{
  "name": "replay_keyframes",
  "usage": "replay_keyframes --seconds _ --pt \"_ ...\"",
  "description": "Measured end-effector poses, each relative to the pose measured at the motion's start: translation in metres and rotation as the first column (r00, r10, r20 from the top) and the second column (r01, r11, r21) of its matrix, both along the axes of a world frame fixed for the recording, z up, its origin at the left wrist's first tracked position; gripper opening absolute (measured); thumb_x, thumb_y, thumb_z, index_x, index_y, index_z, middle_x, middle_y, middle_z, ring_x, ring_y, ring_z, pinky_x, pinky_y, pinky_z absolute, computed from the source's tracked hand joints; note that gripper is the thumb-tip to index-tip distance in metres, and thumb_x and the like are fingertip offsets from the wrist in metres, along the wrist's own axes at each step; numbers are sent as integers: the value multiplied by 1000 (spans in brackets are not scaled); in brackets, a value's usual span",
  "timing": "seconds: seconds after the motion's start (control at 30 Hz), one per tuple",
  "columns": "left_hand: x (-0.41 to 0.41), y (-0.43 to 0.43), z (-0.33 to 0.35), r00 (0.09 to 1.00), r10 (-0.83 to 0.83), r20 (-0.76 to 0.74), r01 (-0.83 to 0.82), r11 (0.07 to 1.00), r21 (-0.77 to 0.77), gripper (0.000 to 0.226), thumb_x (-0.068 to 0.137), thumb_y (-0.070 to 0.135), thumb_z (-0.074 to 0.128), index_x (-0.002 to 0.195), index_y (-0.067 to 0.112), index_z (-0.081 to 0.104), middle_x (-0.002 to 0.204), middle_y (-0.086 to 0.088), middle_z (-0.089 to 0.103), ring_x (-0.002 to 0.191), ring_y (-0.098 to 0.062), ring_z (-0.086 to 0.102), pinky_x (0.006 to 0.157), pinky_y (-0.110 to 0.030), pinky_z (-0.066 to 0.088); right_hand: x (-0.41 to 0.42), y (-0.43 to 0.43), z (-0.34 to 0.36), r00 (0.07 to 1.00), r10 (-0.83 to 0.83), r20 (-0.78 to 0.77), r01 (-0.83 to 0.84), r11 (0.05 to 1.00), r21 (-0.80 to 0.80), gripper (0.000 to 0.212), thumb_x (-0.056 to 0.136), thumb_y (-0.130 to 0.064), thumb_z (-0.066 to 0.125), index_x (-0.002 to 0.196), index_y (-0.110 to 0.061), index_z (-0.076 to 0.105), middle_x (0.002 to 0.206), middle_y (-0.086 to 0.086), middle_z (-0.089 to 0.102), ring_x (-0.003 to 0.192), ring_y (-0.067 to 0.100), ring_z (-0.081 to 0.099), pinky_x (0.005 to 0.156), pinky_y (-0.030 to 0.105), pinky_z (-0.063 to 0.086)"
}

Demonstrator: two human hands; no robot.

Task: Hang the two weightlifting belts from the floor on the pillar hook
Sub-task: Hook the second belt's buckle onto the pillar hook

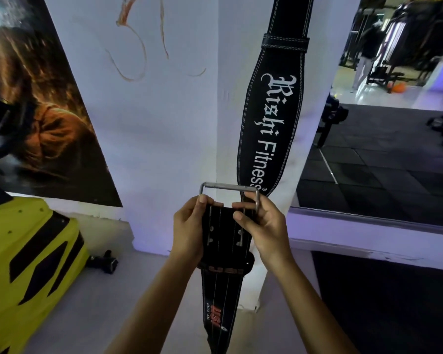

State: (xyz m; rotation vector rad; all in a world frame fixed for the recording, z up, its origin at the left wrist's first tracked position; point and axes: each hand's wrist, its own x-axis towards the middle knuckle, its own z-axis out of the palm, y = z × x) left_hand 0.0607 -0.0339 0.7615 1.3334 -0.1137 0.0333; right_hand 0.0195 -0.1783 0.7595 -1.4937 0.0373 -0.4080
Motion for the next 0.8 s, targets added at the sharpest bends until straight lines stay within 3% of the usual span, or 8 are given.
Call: replay_keyframes --seconds 0.13,0.3,0.47,0.6,0.8 --pt "6 3 12 992 -124 2 124 992 26 23 93 27 61 80 16 76 86 -10 75 74 -19 69 64 -34 55 -2 -9 12 996 -66 60 64 997 42 18 92 -9 65 110 -7 68 96 10 78 96 21 74 93 40 55" --pt "26 2 46 967 -227 118 214 970 114 19 93 15 62 80 11 75 77 -4 76 71 -20 70 64 -36 58 6 -28 46 984 -109 142 112 994 -11 16 95 -14 61 101 -2 71 83 15 77 86 25 75 93 46 55" --pt "45 -14 97 941 -189 279 174 982 80 13 90 5 65 80 7 72 69 -2 74 65 -17 71 59 -37 62 26 -42 94 959 -135 249 153 987 -55 9 93 -19 64 92 -20 72 76 3 78 84 25 73 94 47 52" --pt "59 -27 139 916 -125 381 122 992 34 9 88 12 69 81 7 72 74 -5 76 68 -22 73 58 -36 60 42 -52 144 906 -166 389 233 964 -132 10 95 -15 62 95 -10 71 74 4 76 77 22 74 89 40 57" --pt "79 -50 210 847 -40 530 50 999 -5 14 90 18 69 78 10 71 83 -18 75 76 -32 73 59 -37 58 67 -68 223 798 -189 572 391 885 -253 20 97 -18 59 98 -1 70 77 5 76 76 19 75 85 46 59"
